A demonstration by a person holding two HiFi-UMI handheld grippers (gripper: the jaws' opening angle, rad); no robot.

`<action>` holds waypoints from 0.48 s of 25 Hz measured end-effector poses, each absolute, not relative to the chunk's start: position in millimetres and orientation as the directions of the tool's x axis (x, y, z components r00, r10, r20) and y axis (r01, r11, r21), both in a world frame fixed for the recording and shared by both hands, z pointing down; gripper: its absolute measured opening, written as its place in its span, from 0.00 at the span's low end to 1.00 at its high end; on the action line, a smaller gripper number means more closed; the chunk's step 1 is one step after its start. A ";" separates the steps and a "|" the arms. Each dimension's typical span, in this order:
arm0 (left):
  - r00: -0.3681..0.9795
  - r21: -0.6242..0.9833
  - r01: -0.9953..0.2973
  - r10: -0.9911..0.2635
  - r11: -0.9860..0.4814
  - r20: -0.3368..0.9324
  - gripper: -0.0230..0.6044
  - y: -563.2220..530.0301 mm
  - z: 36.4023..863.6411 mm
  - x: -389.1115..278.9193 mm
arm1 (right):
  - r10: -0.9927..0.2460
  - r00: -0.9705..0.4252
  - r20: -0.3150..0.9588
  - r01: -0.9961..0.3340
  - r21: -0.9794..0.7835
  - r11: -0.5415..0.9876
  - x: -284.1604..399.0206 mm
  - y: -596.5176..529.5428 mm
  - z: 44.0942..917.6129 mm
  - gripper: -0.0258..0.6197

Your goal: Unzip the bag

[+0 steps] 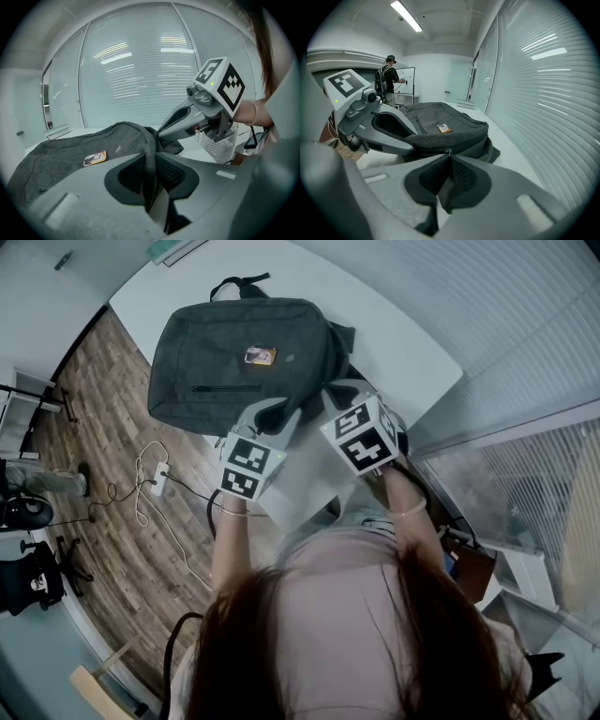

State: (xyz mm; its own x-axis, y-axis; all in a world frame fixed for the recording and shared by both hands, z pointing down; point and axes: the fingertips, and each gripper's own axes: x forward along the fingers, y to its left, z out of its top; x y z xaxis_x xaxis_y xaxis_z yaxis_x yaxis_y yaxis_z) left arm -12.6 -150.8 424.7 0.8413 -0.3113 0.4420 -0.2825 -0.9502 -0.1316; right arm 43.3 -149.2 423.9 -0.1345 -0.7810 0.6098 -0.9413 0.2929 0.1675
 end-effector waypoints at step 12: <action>0.828 -0.139 -0.290 -0.321 -0.947 0.460 0.16 -148.5 433.8 -10.7 | -0.754 -0.152 0.639 -0.929 0.168 0.329 44.2 -144.6 417.9 0.06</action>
